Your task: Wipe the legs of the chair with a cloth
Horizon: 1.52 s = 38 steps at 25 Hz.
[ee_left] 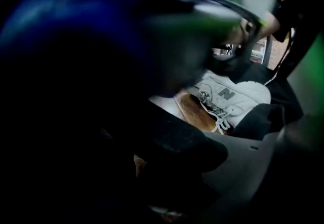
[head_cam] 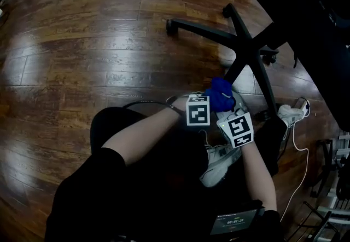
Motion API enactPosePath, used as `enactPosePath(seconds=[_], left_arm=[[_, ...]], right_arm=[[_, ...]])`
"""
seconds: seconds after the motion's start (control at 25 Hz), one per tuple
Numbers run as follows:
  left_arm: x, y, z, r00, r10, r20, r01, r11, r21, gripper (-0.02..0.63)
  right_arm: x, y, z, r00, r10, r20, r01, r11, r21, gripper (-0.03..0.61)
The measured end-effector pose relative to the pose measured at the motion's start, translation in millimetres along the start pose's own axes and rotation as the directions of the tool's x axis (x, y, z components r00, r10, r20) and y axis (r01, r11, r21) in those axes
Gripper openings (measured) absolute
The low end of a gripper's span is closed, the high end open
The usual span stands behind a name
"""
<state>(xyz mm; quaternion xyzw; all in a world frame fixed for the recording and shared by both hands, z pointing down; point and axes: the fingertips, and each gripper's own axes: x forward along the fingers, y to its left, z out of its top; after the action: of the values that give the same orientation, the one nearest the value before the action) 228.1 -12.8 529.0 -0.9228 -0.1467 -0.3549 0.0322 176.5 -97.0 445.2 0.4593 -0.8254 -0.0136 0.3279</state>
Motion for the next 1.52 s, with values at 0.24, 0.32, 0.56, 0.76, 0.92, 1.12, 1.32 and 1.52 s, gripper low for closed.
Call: enactPosePath(seconds=[0.24, 0.32, 0.56, 0.76, 0.92, 1.12, 1.32, 1.52], left_arm=[[-0.8, 0.2, -0.6, 1.000, 0.007, 0.000, -0.007, 1.000, 0.002, 0.295], [-1.1, 0.4, -0.6, 1.000, 0.002, -0.002, -0.002, 1.000, 0.002, 0.295], [-1.7, -2.2, 0.8, 1.000, -0.026, -0.005, 0.026, 1.000, 0.010, 0.295], [-3.6, -3.6, 0.5, 0.999, -0.042, 0.003, 0.042, 0.999, 0.020, 0.298], [-2.9, -5.6, 1.4, 0.999, -0.053, 0.008, 0.053, 0.998, 0.021, 0.298], [-5.0, -5.1, -1.3, 0.998, -0.062, 0.013, 0.062, 0.998, 0.020, 0.298], [-2.5, -4.5, -1.3, 0.999, -0.046, 0.009, 0.046, 0.999, 0.007, 0.298], [-1.8, -0.1, -2.5, 1.000, -0.015, -0.004, 0.015, 1.000, -0.002, 0.298]], right_arm=[[-3.9, 16.9, -2.4, 1.000, 0.001, -0.004, -0.001, 0.999, -0.042, 0.101], [-2.6, 15.8, -1.4, 0.999, 0.030, -0.011, -0.031, 0.997, -0.068, 0.101], [11.8, -24.0, 6.0, 1.000, 0.021, -0.010, -0.022, 0.995, -0.095, 0.104], [36.3, -102.8, 17.7, 0.996, -0.091, -0.005, 0.090, 0.995, -0.039, 0.104], [41.4, -166.6, 19.7, 0.978, -0.211, 0.000, 0.210, 0.974, 0.086, 0.104], [40.6, -162.3, 19.0, 0.968, -0.250, -0.006, 0.250, 0.962, 0.107, 0.097], [23.3, -90.3, 10.1, 0.989, -0.147, 0.004, 0.146, 0.986, 0.077, 0.097], [10.8, -18.1, 5.1, 0.997, -0.081, 0.005, 0.081, 0.997, 0.017, 0.098]])
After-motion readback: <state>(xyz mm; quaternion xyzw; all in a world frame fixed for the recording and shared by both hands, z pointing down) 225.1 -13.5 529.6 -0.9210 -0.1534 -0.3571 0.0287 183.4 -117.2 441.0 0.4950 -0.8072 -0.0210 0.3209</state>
